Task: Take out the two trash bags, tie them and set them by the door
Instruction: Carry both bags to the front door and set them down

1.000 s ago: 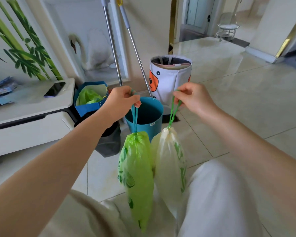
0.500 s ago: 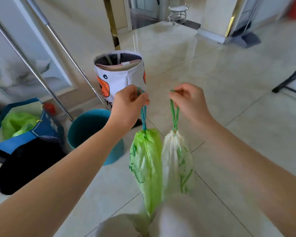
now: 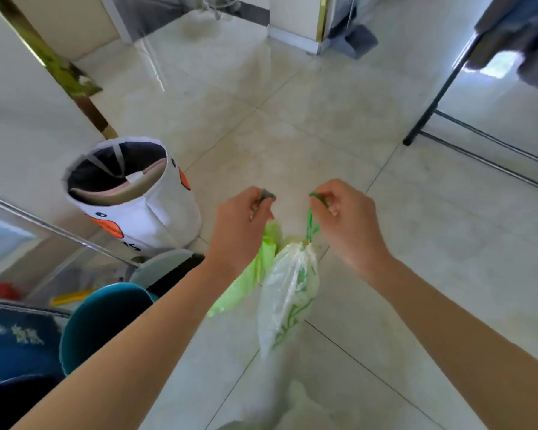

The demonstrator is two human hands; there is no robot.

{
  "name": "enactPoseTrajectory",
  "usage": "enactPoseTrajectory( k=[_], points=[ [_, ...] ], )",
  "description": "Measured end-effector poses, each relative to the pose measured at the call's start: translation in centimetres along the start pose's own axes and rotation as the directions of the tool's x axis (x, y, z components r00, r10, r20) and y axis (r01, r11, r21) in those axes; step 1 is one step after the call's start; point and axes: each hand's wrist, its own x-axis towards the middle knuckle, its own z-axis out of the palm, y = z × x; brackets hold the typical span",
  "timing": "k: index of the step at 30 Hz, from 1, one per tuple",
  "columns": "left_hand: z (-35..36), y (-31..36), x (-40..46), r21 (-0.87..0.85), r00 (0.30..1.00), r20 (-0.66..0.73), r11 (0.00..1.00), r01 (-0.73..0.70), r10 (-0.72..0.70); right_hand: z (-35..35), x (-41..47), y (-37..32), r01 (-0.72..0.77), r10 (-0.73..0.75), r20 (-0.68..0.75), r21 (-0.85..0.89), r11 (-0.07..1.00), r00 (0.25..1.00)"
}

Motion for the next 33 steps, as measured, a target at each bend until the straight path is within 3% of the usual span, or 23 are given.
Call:
enactPoseTrajectory(
  k=[8, 11, 14, 21, 28, 33],
  points=[
    [-3.3, 16.4, 0.7, 0.136, 0.997, 0.073, 0.990, -0.018, 0.008, -15.1, 0.3, -8.7, -0.123, 0.123, -0.007, -0.020, 0.992, 0.992],
    [-4.0, 21.1, 0.6, 0.118, 0.989, 0.145, 0.993, 0.018, -0.035, -20.0, -0.4, -11.0, -0.208, 0.206, -0.079, -0.014, 0.978, 0.975],
    [-3.6, 24.7, 0.7, 0.063, 0.968, 0.238, 0.996, 0.071, -0.084, -23.8, -1.8, -12.0, -0.290, 0.289, -0.145, 0.017, 0.957, 0.946],
    [1.0, 29.9, 0.6, 0.134, 0.932, 0.361, 0.991, -0.030, -0.020, -30.1, -4.2, -10.7, -0.450, 0.439, -0.228, 0.000, 0.893, 0.869],
    [8.1, 35.0, -1.3, 0.154, 0.798, 0.600, 0.970, -0.188, 0.059, -36.3, -7.9, -8.0, -0.646, 0.593, -0.321, -0.086, 0.759, 0.739],
    [13.6, 38.0, -3.9, 0.219, 0.630, 0.771, 0.888, -0.404, 0.097, -39.7, -11.0, -6.3, -0.809, 0.723, -0.475, 0.038, 0.586, 0.501]
  ],
)
